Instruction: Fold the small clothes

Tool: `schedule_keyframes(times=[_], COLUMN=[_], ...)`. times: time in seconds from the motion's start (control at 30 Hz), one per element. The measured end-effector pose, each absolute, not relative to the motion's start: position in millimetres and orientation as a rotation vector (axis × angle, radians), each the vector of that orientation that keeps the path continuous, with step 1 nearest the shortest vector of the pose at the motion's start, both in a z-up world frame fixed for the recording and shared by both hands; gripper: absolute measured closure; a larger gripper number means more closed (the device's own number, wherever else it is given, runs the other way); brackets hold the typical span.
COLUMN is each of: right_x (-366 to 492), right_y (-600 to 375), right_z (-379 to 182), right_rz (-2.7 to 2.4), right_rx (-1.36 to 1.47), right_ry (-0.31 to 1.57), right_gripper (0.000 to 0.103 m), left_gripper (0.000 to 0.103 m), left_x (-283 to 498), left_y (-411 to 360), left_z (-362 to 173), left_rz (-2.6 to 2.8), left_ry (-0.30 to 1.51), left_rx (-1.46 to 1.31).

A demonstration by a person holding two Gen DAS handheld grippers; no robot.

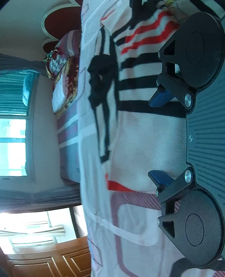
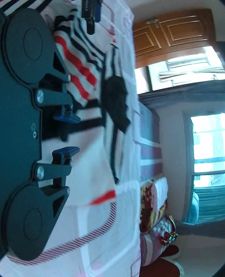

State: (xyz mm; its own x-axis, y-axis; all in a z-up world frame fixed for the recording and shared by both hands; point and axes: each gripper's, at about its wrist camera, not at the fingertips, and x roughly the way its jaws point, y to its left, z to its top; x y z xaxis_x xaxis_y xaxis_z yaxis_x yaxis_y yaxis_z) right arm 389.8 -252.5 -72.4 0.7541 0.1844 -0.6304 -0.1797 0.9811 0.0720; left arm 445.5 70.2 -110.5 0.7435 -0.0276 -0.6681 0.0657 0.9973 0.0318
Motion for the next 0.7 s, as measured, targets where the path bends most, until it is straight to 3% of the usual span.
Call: schedule_keyframes(times=[0.3,0.33,0.37,0.43,0.6,0.7], right_x=[372.5,371.8,371.6,369.0,370.5,358.0], right_y=[-246.6,-246.2,-245.6,-242.5,-247.7,-266.2], right_z=[-91.0,-92.0,-93.5,-97.0,-92.6,-82.9], right_rz=[0.179,0.18,0.179,0.175,0.167,0.136], right_rx=[-0.023,-0.03,-0.038,-0.065,-0.026,0.055], right_ry=[0.704,0.698,0.692,0.671,0.686,0.706], right_gripper=[0.072,0.072,0.072,0.072,0.07,0.061], left_gripper=[0.023,0.02,0.009,0.004,0.004,0.004], left_x=[414.3,413.5,413.4,417.1,406.5,379.0], left_y=[79.2,79.5,81.1,94.2,105.5,117.7], left_z=[-121.2,-122.2,-124.6,-129.3,-121.9,-115.3], left_rz=[-0.049,-0.047,-0.026,-0.01,0.009,0.032], left_ry=[0.689,0.681,0.681,0.7,0.721,0.705], left_rx=[0.1,0.105,0.103,0.023,0.049,0.064])
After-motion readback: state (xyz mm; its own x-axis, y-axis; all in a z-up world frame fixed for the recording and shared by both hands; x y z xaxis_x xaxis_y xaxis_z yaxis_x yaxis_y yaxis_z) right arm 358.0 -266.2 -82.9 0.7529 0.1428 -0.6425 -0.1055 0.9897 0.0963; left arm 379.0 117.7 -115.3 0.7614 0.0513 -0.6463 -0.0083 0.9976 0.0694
